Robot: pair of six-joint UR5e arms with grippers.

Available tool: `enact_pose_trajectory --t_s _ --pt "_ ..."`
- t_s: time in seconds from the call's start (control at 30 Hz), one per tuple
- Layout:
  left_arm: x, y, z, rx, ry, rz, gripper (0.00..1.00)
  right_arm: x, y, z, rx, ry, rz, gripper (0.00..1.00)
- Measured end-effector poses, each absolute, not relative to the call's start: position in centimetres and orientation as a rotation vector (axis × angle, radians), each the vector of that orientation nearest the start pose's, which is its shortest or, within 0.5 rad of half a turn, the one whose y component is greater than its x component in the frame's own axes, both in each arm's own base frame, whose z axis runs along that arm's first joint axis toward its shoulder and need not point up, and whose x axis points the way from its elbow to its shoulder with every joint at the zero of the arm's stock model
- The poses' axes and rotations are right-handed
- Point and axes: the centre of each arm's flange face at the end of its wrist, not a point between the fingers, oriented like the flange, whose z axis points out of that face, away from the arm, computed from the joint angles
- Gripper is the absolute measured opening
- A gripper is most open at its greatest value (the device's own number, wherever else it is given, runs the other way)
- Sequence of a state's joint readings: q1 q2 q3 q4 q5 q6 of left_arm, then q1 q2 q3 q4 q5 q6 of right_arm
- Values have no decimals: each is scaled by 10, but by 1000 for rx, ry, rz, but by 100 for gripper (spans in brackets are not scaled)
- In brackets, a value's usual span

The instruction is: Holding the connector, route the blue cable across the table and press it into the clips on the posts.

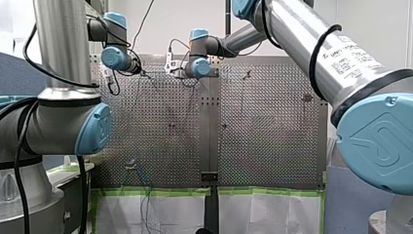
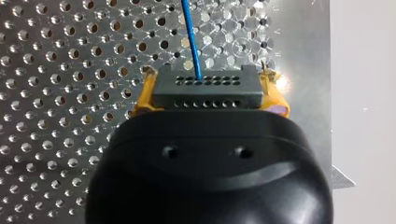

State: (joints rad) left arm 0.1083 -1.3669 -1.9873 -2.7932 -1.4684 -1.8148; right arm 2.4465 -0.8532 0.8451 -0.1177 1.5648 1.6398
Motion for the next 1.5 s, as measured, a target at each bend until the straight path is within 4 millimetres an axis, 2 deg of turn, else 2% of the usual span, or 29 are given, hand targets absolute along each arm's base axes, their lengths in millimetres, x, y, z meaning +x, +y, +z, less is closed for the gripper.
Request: enact_pose_trajectory --t_s 0.23,0.5,0.87,1.33,1.4,1.47,1.5 --pt "428 -116 394 -96 1477 -218 99 687 -399 402 -2268 905 -2650 0" --pt "436 -124 402 -94 1429 -267 99 687 -399 402 -2269 905 -2649 0" --pt "465 -134 402 -90 1409 -277 99 688 -398 403 -2268 904 -2650 0" --pt "503 -148 377 -80 1422 -264 99 688 -398 402 -2267 904 -2651 0" --pt "504 -148 375 -92 1418 -261 96 688 -398 402 -2267 905 -2650 0" --pt "505 -147 375 -104 1416 -255 71 688 -398 403 -2268 904 -2650 0" --pt "505 -147 375 -110 1415 -252 71 688 -398 403 -2268 903 -2650 0"
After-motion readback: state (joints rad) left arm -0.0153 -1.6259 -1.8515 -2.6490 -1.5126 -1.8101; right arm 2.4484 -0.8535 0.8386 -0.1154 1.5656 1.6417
